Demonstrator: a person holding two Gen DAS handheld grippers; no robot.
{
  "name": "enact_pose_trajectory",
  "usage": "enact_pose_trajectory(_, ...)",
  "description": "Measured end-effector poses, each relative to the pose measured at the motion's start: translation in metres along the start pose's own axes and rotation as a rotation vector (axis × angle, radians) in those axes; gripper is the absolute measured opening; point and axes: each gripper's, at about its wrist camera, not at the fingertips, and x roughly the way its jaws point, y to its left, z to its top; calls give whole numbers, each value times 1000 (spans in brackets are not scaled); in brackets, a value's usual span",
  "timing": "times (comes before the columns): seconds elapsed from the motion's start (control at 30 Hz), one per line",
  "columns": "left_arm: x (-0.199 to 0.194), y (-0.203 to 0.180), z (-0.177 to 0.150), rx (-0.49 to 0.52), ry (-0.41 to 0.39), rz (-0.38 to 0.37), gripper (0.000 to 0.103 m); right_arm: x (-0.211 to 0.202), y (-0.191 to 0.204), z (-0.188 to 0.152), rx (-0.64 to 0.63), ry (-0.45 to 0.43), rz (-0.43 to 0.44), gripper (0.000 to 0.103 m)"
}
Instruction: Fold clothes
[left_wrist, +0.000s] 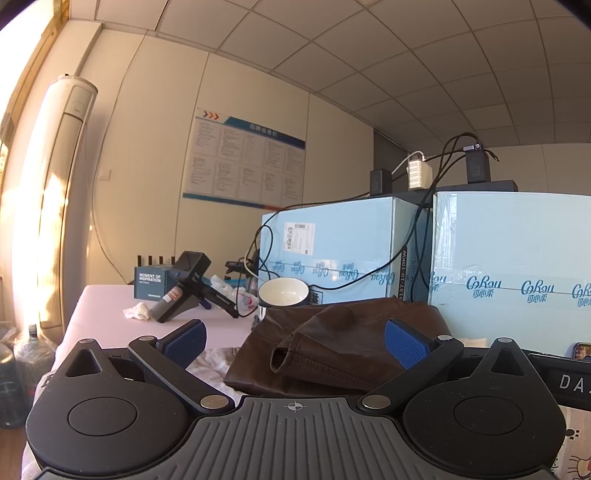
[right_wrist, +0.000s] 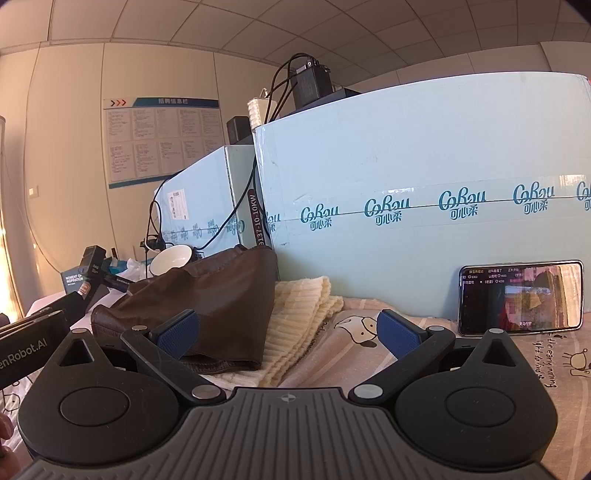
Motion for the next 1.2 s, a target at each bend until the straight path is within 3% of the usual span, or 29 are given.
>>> enact_pose_trajectory(1.2, 0, -3, -1, 11, -3, -14, 103, 0, -2, -1, 6, -2, 1, 103)
